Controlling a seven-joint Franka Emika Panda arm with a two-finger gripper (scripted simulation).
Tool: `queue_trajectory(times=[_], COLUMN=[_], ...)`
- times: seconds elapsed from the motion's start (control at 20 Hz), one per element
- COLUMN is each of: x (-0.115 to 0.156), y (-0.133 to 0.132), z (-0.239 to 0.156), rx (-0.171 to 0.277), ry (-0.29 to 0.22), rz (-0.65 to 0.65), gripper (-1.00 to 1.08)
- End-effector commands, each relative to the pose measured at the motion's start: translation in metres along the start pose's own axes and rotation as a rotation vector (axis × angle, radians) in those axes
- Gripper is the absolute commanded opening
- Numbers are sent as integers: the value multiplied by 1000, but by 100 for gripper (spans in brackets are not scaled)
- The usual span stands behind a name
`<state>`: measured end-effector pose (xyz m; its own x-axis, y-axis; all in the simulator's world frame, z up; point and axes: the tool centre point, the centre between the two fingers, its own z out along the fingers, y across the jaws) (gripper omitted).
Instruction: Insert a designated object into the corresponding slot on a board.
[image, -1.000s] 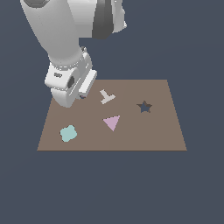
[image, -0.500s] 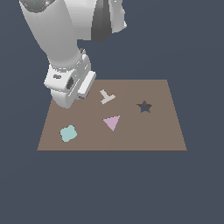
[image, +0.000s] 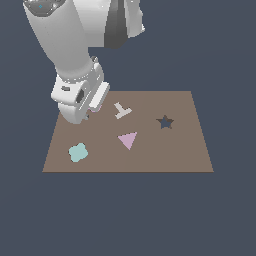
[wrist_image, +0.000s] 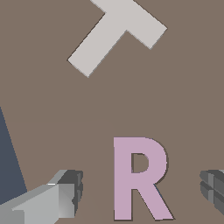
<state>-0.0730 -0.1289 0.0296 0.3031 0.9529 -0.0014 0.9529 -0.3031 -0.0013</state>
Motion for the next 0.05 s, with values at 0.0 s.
queue_trajectory(times=[0.0], x=[0], y=[0], z=[0], rx=[0], ry=[0], rz=[0], gripper=[100])
